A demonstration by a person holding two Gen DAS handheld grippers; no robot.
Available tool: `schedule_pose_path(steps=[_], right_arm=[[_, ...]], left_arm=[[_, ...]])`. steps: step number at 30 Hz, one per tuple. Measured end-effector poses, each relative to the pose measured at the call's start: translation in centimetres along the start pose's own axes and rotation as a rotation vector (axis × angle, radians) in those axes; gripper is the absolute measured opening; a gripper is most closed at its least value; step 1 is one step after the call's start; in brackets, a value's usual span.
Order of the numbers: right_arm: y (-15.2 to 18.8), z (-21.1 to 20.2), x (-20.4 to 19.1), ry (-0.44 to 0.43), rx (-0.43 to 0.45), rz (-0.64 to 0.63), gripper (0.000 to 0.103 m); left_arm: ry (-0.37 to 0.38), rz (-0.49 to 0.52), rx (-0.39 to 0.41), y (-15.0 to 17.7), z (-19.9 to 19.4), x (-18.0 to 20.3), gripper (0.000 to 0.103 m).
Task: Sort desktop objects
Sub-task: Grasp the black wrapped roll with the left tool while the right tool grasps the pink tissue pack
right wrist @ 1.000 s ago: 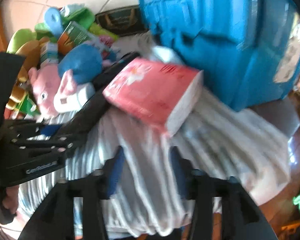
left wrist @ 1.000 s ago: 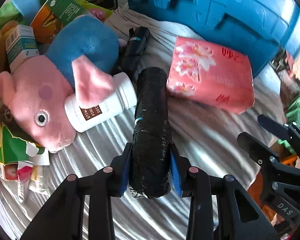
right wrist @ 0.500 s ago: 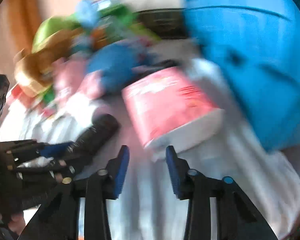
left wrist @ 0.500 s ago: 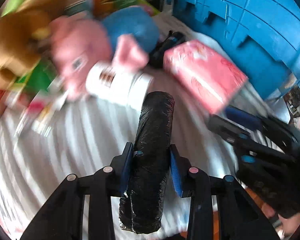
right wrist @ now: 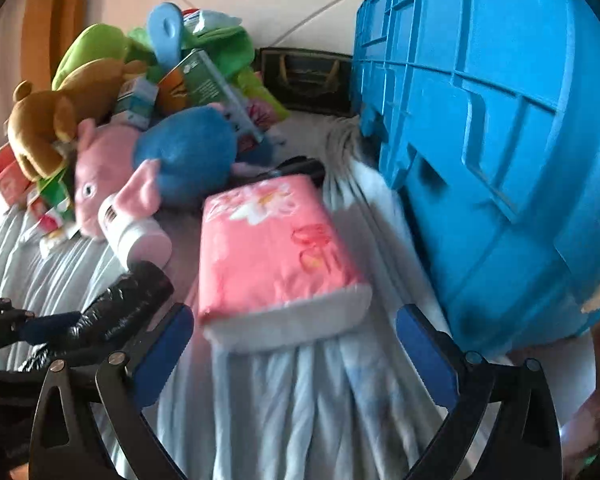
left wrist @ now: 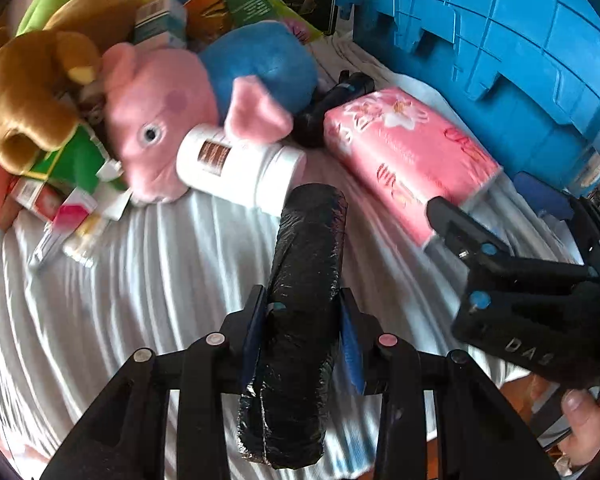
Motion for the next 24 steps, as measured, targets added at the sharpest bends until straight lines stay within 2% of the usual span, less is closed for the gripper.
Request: schedule_pose_path(steps=[5, 8, 9, 11, 15, 19, 21, 24], right_arm=[[-0.6, 1.4, 0.3, 0.005, 0.042, -0.006, 0.103], [-0.8, 2.5, 0.4, -0.039, 0.024, 0.029, 0.103], [-0.8, 2.9, 0.6, -0.072, 0.012, 0.047, 0.102], [-0.5, 3.6, 0.8, -0.118, -0.028, 0.088, 0.092], [0.4, 1.9, 1.4, -0.127, -0.049, 0.14, 0.088], [2.4, -1.0, 2.2, -0.13, -0.102, 0.176, 0.09], [3.1, -2.2, 1.9, -0.113, -0.109, 0.138, 0.096], [3.1, -3.0, 1.1, -0.046, -0.087, 0.048, 0.103]], left_arm=[[-0.009, 0.022, 0.006, -1.5, 1.4, 0.8, 0.035], [-0.018, 0.048, 0.015, -2.2, 2.1, 1.2, 0.035], [-0.026, 0.063, 0.02, -2.5, 2.4, 1.4, 0.035], [-0.029, 0.078, 0.025, -2.9, 2.8, 1.7, 0.035], [-0.033, 0.098, 0.029, -2.6, 2.6, 1.7, 0.035], [-0.007, 0.094, 0.001, -2.3, 2.2, 1.5, 0.035], [0.001, 0.083, -0.039, -2.4, 2.8, 1.3, 0.036], [0.003, 0.095, -0.032, -3.2, 3.5, 1.8, 0.037]])
Point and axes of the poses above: each gripper's, at about its wrist camera, not at the fingertips, and z roughly the way its jaws point, x to its right, y to its underside, the point moved 1 cm from there along z, roughly the way its jaws point, and after that the axes turned 2 degrees about y, right-handed, at the moved point
